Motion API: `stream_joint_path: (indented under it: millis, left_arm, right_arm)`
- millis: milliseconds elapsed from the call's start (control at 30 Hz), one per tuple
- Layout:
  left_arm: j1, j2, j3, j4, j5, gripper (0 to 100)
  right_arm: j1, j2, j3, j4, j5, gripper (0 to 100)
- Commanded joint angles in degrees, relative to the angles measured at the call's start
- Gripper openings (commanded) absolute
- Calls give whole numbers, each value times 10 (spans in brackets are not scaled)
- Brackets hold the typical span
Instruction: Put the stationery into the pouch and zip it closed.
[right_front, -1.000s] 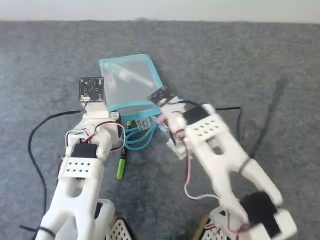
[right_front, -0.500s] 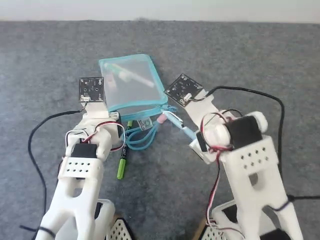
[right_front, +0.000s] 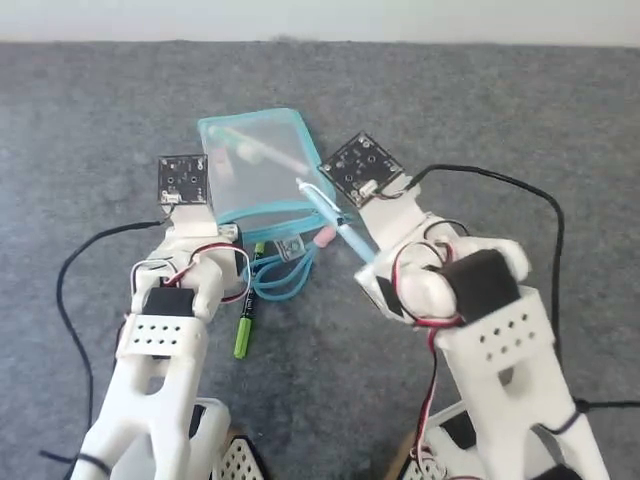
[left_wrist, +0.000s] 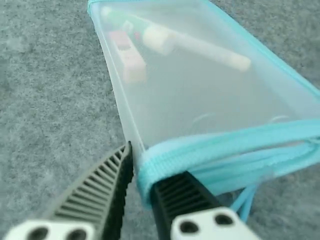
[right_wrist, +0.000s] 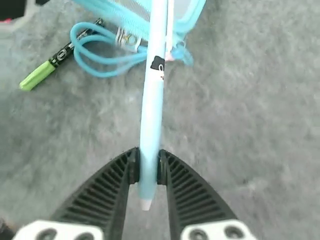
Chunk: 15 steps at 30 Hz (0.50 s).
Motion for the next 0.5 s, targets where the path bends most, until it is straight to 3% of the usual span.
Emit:
stream_joint_path:
  millis: [0, 200, 467]
  left_arm:
    - [5, -4, -5, -11, -4, 12]
    - [5, -4, -9, -11, -4, 12]
    - [5, -4, -9, -11, -4, 12]
  right_arm:
    - [-9, -19, 66, -94, -13, 7]
    - [-54, -19, 120, -124, -22, 7]
    - [-52, -15, 124, -124, -23, 7]
